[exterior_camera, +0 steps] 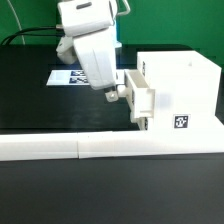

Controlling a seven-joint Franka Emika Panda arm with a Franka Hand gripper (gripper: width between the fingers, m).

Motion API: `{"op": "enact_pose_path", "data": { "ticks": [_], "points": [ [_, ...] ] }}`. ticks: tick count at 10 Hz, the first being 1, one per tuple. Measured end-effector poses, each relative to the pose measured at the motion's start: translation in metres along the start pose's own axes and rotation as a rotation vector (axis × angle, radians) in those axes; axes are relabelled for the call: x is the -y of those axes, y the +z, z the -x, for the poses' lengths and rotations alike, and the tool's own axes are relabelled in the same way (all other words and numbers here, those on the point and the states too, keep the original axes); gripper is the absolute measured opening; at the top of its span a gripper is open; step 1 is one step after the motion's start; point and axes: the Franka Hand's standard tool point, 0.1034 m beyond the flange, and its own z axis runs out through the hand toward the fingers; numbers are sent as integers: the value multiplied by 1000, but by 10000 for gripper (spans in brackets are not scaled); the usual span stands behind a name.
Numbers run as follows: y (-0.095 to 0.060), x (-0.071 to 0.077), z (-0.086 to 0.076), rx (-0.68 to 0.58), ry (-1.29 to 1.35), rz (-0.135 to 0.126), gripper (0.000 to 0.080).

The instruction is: Assemble drawer

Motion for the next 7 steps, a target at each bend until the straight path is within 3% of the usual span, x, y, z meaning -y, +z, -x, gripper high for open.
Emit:
{"op": "enact_pose_path", "data": {
  "ticks": [4,7],
  "points": [
    [5,2,-12,-2,26,-9,649],
    [2,4,-2,-3,39,-19,649]
  ]
}}
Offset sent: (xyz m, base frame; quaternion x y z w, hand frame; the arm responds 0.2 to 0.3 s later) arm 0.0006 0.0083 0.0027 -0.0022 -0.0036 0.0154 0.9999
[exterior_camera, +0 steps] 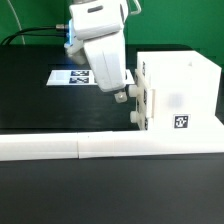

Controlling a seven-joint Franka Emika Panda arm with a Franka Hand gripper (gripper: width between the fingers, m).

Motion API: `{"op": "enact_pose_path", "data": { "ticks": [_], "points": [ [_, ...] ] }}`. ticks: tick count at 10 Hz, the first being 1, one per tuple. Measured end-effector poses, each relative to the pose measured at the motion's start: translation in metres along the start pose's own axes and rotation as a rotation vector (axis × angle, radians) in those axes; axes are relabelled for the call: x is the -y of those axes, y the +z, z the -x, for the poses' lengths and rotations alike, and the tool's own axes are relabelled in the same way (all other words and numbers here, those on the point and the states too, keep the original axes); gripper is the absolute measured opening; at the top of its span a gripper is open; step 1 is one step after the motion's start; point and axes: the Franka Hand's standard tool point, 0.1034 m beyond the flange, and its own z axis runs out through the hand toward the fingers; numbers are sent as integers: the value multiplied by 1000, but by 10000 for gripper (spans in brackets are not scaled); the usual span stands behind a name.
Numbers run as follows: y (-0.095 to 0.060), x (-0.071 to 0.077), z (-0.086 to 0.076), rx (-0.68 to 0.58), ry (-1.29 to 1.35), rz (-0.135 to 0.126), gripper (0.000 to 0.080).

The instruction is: Assemble drawer

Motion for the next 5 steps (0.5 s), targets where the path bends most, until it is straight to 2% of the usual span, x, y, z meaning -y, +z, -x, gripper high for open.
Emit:
{"op": "enact_pose_path", "data": {
  "ticks": [3,5],
  "points": [
    [-7,0,27,1,20,8,649],
    [-6,1,26,0,21,5,649]
  ]
}}
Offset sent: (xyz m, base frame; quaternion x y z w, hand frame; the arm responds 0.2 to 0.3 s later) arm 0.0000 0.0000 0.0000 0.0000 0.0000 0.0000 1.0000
